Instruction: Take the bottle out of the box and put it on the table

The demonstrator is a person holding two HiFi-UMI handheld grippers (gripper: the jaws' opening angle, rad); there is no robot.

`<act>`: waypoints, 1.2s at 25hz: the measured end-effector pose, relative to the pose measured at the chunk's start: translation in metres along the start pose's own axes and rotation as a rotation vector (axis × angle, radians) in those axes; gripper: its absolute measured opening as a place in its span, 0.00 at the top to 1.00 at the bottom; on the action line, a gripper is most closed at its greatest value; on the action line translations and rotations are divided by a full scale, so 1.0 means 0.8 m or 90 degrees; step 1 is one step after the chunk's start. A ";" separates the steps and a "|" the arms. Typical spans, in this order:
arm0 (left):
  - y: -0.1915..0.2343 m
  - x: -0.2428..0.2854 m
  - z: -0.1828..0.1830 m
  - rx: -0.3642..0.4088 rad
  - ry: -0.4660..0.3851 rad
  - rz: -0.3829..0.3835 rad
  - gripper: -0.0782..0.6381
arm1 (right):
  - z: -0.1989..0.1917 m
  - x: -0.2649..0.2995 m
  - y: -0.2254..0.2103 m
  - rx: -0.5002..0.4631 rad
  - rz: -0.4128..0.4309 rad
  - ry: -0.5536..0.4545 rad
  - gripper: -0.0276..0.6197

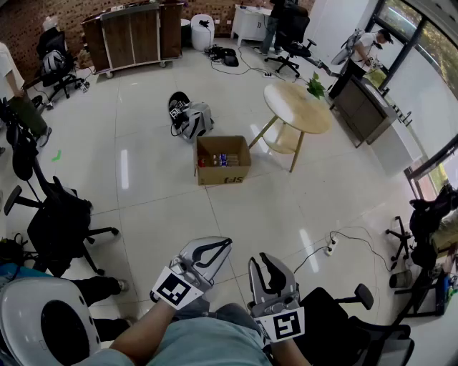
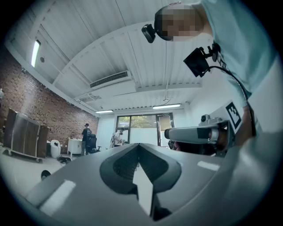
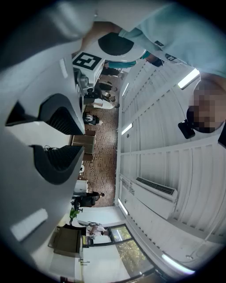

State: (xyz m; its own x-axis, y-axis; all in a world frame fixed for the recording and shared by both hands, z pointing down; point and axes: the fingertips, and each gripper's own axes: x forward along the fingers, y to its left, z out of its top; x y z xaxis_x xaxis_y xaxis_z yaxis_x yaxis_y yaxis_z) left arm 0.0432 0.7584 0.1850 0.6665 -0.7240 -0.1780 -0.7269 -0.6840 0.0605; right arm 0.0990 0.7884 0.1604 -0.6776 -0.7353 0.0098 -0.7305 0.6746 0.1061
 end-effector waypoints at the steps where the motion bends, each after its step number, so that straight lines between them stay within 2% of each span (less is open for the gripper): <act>1: 0.017 0.003 0.004 0.004 -0.003 0.004 0.88 | 0.002 0.014 -0.004 0.002 0.000 -0.006 0.84; 6: 0.064 0.020 0.011 0.011 -0.023 0.004 0.86 | -0.007 0.066 -0.026 0.007 -0.002 0.002 0.84; 13: 0.113 0.089 -0.012 0.008 0.003 -0.003 0.79 | -0.027 0.137 -0.095 0.030 0.011 -0.028 0.84; 16: 0.144 0.131 -0.022 0.015 0.009 0.004 0.76 | -0.026 0.174 -0.132 0.050 0.022 -0.060 0.84; 20: 0.172 0.207 -0.034 0.023 0.031 0.007 0.75 | -0.030 0.217 -0.191 0.005 0.077 -0.077 0.84; 22: 0.185 0.248 -0.034 0.022 0.027 0.010 0.75 | -0.030 0.238 -0.226 0.005 0.093 -0.081 0.84; 27: 0.223 0.324 -0.043 0.021 0.058 0.024 0.75 | -0.031 0.286 -0.309 0.021 0.101 -0.068 0.82; 30: 0.262 0.351 -0.049 0.013 0.062 0.031 0.75 | -0.034 0.324 -0.340 0.031 0.102 -0.067 0.82</act>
State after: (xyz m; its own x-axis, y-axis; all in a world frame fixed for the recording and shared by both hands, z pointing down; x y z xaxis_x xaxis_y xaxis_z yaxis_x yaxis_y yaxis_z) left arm 0.0847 0.4079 0.1862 0.6421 -0.7625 -0.0792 -0.7617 -0.6462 0.0461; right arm 0.1244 0.4131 0.1608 -0.7884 -0.6097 -0.0814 -0.6146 0.7862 0.0638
